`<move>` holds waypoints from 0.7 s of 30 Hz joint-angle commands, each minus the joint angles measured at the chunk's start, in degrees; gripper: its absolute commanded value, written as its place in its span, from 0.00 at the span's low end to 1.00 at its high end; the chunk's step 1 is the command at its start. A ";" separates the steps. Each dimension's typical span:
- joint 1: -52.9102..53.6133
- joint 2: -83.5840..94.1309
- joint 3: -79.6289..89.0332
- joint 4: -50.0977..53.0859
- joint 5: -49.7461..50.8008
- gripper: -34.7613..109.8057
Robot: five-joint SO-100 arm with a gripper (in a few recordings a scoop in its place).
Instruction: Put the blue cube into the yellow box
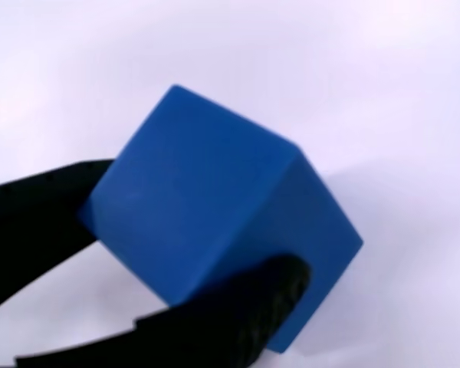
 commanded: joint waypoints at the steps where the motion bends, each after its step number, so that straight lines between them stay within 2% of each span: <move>1: 5.27 1.14 -14.50 -2.64 -4.66 0.36; 16: 25.40 -16.79 -52.29 5.19 -5.89 0.35; 21: 29.71 -21.97 -60.38 7.47 -6.77 0.35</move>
